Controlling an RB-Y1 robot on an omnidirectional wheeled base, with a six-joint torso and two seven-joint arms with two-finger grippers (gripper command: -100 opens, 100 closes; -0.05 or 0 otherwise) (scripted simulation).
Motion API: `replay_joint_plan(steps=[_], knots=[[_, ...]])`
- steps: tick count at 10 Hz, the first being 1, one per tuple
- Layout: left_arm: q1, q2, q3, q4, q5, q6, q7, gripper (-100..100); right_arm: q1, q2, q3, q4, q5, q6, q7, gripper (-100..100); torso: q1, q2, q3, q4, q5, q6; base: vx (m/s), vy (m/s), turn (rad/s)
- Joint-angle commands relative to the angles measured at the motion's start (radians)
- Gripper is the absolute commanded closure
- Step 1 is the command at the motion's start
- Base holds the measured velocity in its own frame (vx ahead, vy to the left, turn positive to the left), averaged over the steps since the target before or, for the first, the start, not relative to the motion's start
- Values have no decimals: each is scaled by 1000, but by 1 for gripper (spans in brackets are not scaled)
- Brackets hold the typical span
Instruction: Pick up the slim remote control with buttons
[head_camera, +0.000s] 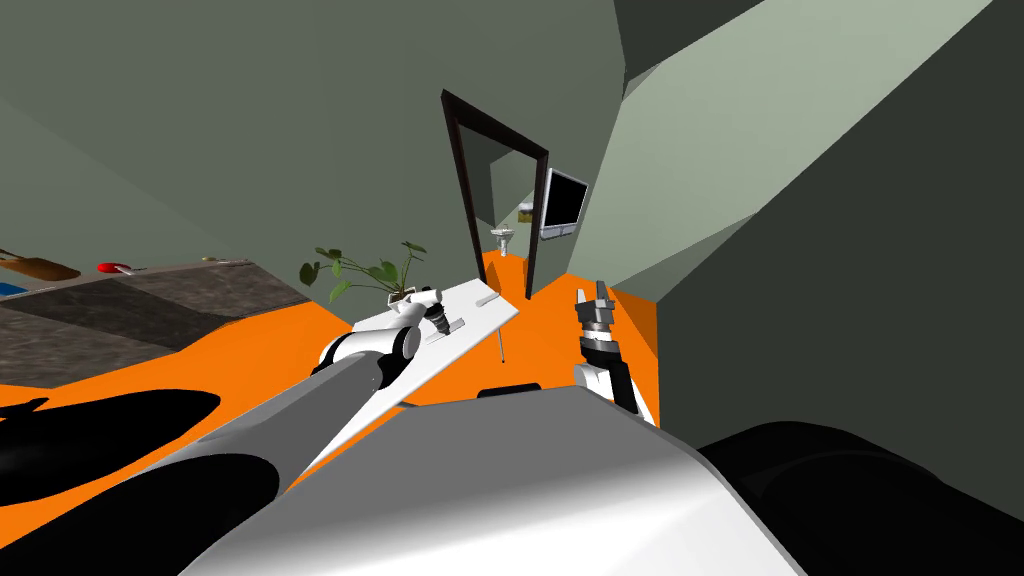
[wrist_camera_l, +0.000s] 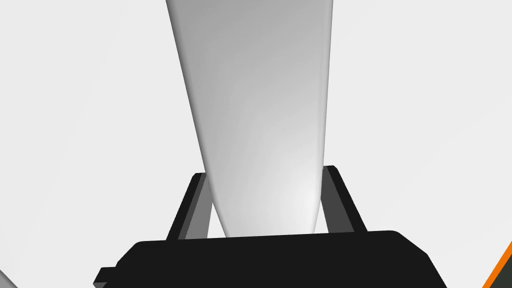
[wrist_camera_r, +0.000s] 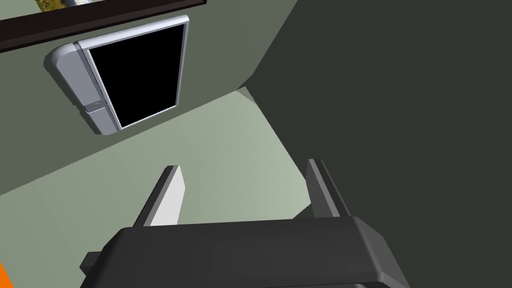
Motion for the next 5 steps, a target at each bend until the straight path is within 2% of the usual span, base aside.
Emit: replay_joint_plan(steps=[1, 4, 5], knots=[[0, 0, 0, 0, 0, 0, 0, 100, 0, 0, 0, 0, 0, 0, 0, 0, 0, 0, 0, 0, 0, 0, 0, 0, 0], [0, 0, 0, 0, 0, 0, 0, 100, 0, 0, 0, 0, 0, 0, 0, 0, 0, -1, -1, 0, 0, 0, 0, 0, 0], [0, 0, 0, 0, 0, 0, 0, 0, 0, 0, 0, 0, 0, 0, 0, 0, 0, -1, -1, 0, 0, 0, 0, 0, 0]])
